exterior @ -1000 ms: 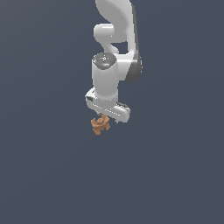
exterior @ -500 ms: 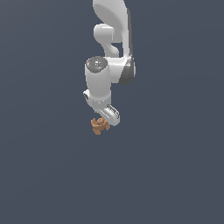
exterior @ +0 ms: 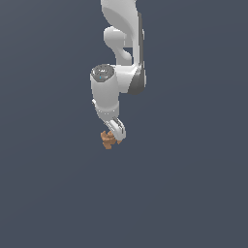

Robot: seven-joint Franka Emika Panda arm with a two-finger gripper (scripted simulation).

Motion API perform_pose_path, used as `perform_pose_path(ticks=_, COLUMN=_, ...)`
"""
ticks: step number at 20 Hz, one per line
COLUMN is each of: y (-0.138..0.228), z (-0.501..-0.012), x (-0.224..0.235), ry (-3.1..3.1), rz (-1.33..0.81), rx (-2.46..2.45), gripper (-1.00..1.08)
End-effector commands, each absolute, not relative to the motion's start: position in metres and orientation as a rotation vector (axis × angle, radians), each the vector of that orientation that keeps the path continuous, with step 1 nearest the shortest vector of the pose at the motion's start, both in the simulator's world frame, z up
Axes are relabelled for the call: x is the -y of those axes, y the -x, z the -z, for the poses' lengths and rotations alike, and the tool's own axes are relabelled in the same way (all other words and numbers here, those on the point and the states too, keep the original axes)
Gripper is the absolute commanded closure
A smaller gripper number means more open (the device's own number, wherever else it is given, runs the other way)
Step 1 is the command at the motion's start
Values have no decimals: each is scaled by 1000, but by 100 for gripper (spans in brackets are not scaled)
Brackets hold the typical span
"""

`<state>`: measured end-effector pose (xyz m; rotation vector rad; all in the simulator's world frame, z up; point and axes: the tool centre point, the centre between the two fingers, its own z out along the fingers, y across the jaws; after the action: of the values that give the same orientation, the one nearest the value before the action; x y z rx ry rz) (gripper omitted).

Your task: Pick up the object and move it to a goal position.

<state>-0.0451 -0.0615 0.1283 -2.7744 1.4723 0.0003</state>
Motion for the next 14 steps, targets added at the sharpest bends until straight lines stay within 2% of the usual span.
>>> perform_pose_path(ticks=1, y=46, z=-127, x=63, ry=2759, rz=0, rx=-1502, gripper=-92)
perform_pose_path(ticks=8, y=47, z=-124, x=63, ry=2757, rz=0, rx=-1506, gripper=-92)
perform_pose_path(ticks=14, y=48, z=-100, x=64, ry=2755, rz=0, rx=-1511, gripper=-92)
